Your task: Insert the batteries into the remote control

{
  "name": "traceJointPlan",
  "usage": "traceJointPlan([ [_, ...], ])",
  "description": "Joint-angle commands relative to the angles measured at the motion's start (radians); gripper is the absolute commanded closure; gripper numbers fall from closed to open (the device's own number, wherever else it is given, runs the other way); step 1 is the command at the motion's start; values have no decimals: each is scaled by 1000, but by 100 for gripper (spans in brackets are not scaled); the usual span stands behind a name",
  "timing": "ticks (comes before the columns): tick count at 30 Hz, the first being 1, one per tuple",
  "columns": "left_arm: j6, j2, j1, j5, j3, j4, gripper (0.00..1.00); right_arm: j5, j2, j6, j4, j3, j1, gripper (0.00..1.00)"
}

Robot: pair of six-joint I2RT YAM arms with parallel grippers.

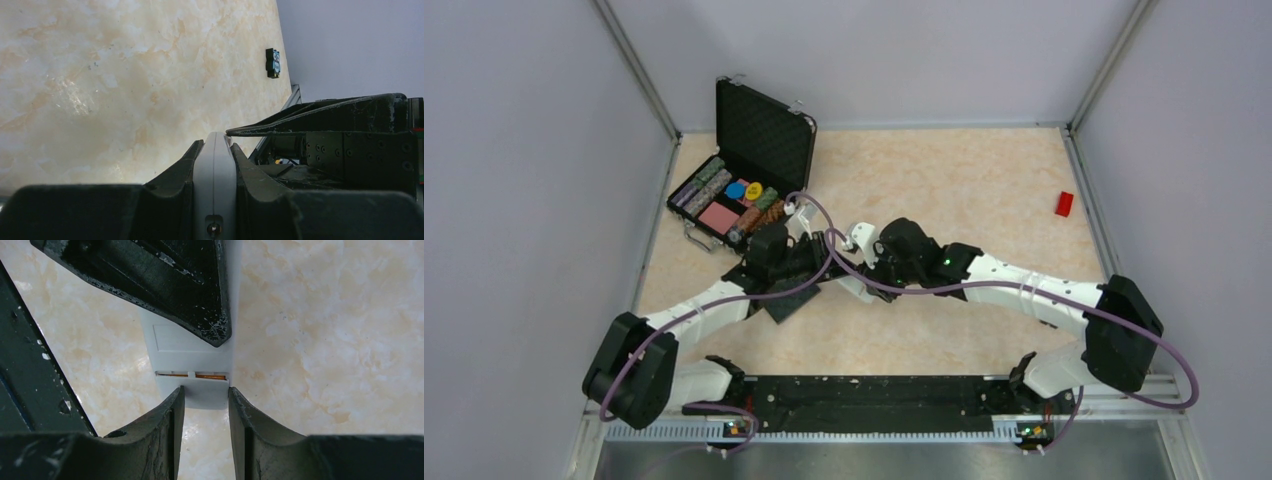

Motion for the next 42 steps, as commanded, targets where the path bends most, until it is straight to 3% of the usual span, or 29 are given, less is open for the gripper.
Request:
traceJointPlan([
  [1,-66,15,-3,47,46,123,100,-4,3,31,29,36,11,64],
  [10,-127,22,19,121,76,152,100,22,-1,67,58,32,11,64],
  [20,-359,-2,62,204,96,299,100,37,-14,198,54,55,12,64],
  [28,-539,-40,67,174,72,422,100,62,-35,290,41,94,11,68],
  [42,-612,-96,66,111,57,437,100,85,-69,418,2,270,11,64],
])
